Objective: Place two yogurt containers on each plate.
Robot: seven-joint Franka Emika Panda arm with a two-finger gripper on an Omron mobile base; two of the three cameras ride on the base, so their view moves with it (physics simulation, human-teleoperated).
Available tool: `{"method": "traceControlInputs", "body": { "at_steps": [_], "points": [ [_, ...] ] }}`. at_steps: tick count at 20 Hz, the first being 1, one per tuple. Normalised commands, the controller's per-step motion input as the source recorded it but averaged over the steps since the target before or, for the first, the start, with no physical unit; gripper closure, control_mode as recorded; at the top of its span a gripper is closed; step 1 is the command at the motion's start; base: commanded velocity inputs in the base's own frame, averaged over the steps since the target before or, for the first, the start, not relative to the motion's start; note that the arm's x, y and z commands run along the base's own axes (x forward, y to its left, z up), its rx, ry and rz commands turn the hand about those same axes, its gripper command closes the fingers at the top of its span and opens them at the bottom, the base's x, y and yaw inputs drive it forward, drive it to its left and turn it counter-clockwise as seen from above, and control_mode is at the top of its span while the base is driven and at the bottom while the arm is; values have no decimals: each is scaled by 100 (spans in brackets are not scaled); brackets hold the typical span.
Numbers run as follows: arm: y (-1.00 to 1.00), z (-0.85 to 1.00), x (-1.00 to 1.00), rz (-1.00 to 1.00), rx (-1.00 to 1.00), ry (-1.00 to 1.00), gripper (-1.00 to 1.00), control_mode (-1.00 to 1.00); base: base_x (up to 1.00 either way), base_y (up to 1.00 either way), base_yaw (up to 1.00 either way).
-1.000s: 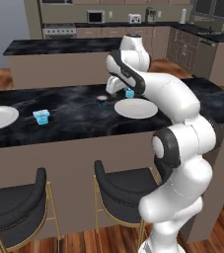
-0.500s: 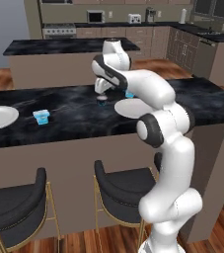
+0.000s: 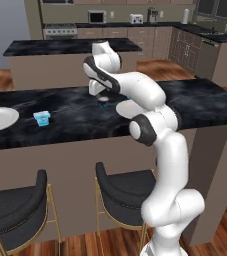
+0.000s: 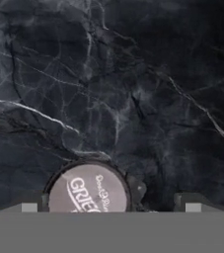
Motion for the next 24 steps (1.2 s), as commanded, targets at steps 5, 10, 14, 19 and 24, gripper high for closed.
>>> {"method": "traceControlInputs", "body": {
  "at_steps": [5, 10, 14, 19, 24],
  "points": [
    [-25, -5, -31, -3, 0, 5, -100, -100, 0, 0, 0],
    [-1, -12, -19, -2, 0, 0, -100, -100, 0, 0, 0],
    [7, -20, 0, -9, 0, 0, -100, -100, 0, 0, 0],
    [1, -26, -12, -25, 4, -2, -100, -100, 0, 0, 0],
    [0, 2, -28, -28, 19, -2, -100, -100, 0, 0, 0]
  ]
}}
